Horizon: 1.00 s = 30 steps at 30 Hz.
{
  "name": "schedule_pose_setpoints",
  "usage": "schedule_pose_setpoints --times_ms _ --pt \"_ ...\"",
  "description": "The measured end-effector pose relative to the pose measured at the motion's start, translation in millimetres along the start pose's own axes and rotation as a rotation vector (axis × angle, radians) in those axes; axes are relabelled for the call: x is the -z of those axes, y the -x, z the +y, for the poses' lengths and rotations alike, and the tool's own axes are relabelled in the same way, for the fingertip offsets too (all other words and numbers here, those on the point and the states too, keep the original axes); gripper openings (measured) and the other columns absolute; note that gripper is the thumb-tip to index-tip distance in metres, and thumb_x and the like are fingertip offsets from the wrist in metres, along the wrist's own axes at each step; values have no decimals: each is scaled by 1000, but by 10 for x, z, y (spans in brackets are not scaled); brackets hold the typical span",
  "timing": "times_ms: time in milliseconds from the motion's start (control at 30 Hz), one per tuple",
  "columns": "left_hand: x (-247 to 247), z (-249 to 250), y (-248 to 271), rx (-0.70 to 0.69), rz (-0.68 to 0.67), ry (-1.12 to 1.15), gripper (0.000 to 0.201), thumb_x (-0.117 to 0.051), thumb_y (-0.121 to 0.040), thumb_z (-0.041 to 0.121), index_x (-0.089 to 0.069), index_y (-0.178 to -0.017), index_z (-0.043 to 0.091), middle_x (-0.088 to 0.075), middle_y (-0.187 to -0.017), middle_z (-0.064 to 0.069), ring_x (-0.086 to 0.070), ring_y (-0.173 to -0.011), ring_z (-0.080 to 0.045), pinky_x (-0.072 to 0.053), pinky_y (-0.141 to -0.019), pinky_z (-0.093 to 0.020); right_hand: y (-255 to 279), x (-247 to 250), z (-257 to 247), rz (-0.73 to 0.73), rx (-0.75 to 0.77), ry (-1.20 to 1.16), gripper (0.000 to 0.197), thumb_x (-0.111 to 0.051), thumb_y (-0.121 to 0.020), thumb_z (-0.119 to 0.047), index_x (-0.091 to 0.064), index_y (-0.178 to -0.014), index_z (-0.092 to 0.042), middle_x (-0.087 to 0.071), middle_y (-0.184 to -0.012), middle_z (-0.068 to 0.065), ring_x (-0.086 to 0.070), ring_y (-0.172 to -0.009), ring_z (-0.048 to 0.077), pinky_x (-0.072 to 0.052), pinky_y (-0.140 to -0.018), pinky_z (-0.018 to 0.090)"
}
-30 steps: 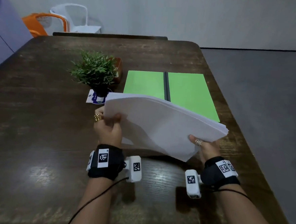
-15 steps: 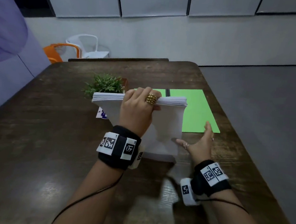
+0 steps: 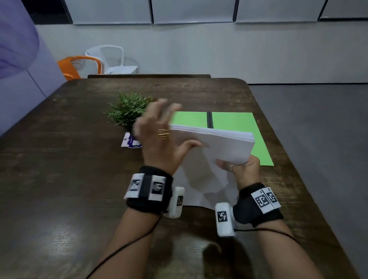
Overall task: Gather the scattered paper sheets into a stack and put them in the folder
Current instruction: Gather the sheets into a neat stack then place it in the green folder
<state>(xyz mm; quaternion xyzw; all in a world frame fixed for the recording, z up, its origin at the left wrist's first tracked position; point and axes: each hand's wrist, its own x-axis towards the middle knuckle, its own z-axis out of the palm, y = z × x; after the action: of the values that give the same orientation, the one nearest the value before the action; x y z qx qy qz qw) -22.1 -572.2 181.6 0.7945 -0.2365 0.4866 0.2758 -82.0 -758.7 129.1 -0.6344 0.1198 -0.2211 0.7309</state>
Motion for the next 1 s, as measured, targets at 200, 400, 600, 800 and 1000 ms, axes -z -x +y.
schedule_pose_setpoints --times_ms 200,400,600,800,1000 --pt "-112 -278 321 785 -257 772 80 -70 -66 62 -47 -121 9 -60 -113 -19 -62 -94 -15 -51 -80 -27 -34 103 10 11 -31 23 28 -77 -60 13 -66 -73 -9 -70 -63 -14 -64 -60 0 -52 -57 16" --pt "-242 -30 341 844 47 585 57 -55 -82 37 -51 -118 -6 -58 -101 -4 -58 -95 -16 -41 -80 -11 -66 22 -44 51 31 45 28 -79 -62 7 -65 -80 -9 -69 -71 -10 -63 -61 -4 -52 -59 13" --pt "-245 186 422 776 73 510 52 -57 -85 24 -46 -124 -8 -53 -103 -1 -52 -92 -13 -31 -75 5 -107 25 29 123 47 50 37 -79 -65 5 -64 -99 5 -66 -90 5 -60 -59 -11 -48 -58 8" --pt "-429 315 623 558 -89 438 44 -53 -90 18 -31 -128 23 -55 -122 -16 -55 -107 -21 -44 -91 -26 -51 -6 119 103 51 93 52 -82 -66 -6 -56 -110 -16 -66 -103 3 -64 -88 4 -54 -75 17" --pt "-473 66 663 816 -52 720 62 -66 -78 51 -35 -127 28 -53 -125 -9 -58 -108 -17 -50 -84 -22 -143 94 27 101 32 28 57 -84 -60 -4 -56 -109 -12 -66 -102 5 -64 -91 15 -55 -74 24"
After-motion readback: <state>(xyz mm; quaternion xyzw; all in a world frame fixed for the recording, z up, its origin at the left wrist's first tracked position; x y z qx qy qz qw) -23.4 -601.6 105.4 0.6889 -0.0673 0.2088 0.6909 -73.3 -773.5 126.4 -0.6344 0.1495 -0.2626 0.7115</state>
